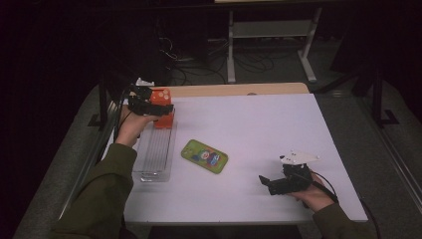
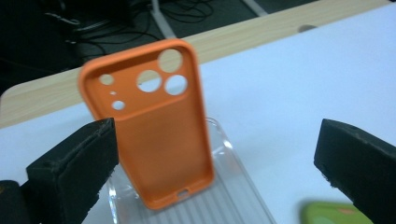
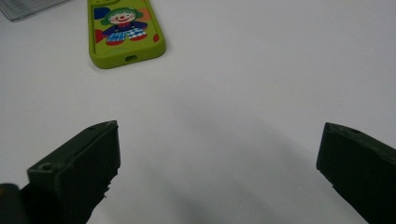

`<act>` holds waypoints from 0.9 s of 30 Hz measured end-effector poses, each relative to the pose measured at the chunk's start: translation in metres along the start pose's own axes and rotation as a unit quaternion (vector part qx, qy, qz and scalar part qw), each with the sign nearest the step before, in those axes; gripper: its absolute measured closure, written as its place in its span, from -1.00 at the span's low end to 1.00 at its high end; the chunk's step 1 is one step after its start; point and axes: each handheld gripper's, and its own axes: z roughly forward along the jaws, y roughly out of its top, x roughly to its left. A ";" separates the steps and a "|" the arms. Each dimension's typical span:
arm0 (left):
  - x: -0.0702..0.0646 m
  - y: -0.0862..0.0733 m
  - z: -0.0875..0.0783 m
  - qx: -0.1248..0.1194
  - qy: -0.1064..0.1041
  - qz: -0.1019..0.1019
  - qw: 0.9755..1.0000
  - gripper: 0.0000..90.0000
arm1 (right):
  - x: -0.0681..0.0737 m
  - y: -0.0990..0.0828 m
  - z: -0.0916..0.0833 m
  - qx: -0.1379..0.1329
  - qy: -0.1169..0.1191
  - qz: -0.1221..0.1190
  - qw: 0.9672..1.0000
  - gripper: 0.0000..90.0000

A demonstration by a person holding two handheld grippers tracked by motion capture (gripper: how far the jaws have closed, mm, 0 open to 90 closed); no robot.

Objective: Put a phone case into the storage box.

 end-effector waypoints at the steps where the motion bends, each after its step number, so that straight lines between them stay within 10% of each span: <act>1: -0.002 -0.001 -0.003 -0.003 -0.011 0.001 1.000 -1.00 | 0.000 0.000 0.000 0.001 0.000 -0.001 1.000 -1.00; 10: -0.033 -0.012 -0.022 -0.023 -0.095 0.040 0.994 -1.00 | 0.000 0.007 0.000 -0.003 0.013 -0.005 1.000 -1.00; 27: -0.078 -0.047 -0.032 -0.036 -0.213 0.106 0.971 -1.00 | 0.008 0.046 0.024 0.050 0.058 -0.010 0.997 -1.00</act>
